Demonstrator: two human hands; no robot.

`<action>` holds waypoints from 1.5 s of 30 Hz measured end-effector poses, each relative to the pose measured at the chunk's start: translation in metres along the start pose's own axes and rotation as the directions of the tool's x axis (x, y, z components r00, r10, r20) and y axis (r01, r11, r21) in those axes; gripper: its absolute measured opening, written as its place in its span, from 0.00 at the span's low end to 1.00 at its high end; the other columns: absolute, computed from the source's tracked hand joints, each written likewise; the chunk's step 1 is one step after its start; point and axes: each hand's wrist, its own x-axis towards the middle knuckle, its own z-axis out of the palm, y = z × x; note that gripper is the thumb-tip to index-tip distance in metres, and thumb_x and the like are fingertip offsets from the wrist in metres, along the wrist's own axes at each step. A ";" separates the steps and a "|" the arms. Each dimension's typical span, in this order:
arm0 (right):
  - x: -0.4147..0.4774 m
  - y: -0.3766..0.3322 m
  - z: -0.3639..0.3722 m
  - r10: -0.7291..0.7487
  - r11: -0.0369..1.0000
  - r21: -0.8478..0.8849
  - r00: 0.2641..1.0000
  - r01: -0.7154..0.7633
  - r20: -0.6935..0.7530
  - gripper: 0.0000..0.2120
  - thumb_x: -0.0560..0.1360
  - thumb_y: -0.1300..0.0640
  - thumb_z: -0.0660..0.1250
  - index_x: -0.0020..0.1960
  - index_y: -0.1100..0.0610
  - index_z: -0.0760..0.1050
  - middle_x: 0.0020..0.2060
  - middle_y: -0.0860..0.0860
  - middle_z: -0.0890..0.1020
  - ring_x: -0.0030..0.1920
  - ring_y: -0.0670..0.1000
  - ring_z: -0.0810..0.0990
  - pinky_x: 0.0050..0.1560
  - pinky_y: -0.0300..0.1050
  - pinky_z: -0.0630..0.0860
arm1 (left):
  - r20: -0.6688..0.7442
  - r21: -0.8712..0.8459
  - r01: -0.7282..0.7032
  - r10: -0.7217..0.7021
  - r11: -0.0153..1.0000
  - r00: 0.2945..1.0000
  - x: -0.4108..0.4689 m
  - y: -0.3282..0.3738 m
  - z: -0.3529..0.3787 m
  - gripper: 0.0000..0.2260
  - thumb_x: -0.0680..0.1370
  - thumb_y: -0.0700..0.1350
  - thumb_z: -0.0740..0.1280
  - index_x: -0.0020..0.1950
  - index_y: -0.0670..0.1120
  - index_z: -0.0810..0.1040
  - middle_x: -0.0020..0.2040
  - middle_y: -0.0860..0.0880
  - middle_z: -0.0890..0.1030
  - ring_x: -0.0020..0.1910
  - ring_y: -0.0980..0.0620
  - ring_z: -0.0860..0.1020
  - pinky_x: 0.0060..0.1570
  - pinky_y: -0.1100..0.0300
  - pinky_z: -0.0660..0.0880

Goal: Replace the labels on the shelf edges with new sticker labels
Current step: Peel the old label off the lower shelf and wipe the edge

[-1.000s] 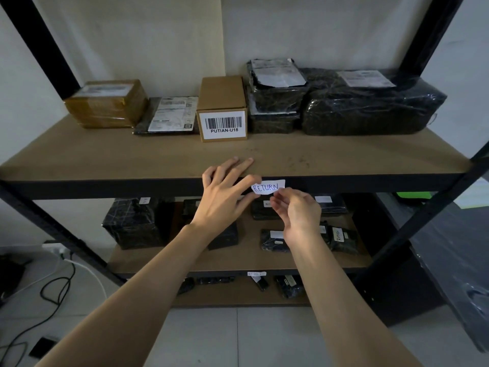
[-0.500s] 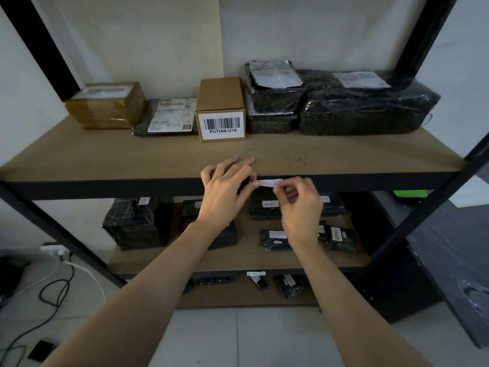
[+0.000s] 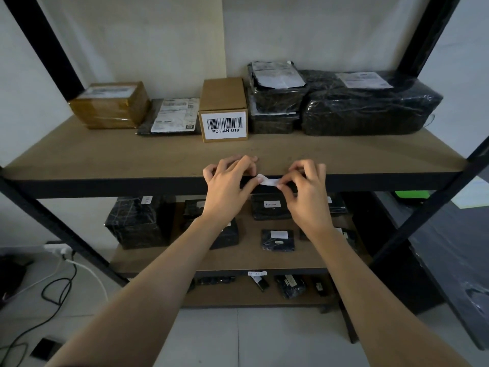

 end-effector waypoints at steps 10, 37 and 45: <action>0.013 0.003 -0.006 -0.020 0.999 0.029 0.998 0.018 0.056 0.06 0.66 0.64 0.75 0.39 0.64 0.79 0.45 0.55 0.77 0.48 0.54 0.73 0.48 0.39 0.67 | 0.126 0.152 -0.209 0.191 0.966 0.973 -0.007 -0.008 -0.004 0.14 0.71 0.56 0.70 0.51 0.52 0.72 0.69 0.56 0.71 0.72 0.50 0.63 0.62 0.52 0.50; 0.024 0.001 -0.016 0.008 1.000 0.020 0.972 -0.013 0.235 0.03 0.74 0.60 0.69 0.44 0.60 0.77 0.49 0.51 0.76 0.51 0.51 0.69 0.50 0.39 0.64 | -0.110 0.307 -0.009 0.045 0.952 0.993 -0.002 0.008 0.029 0.18 0.70 0.60 0.69 0.46 0.53 0.63 0.47 0.52 0.70 0.50 0.50 0.67 0.56 0.51 0.54; 0.034 0.008 -0.020 0.049 0.995 0.071 0.964 -0.070 0.263 0.02 0.73 0.60 0.68 0.44 0.57 0.75 0.42 0.47 0.73 0.47 0.47 0.71 0.47 0.38 0.64 | -0.034 0.263 -0.010 0.020 0.965 0.999 0.003 0.010 0.020 0.19 0.69 0.60 0.70 0.48 0.52 0.66 0.49 0.54 0.71 0.51 0.51 0.66 0.50 0.56 0.51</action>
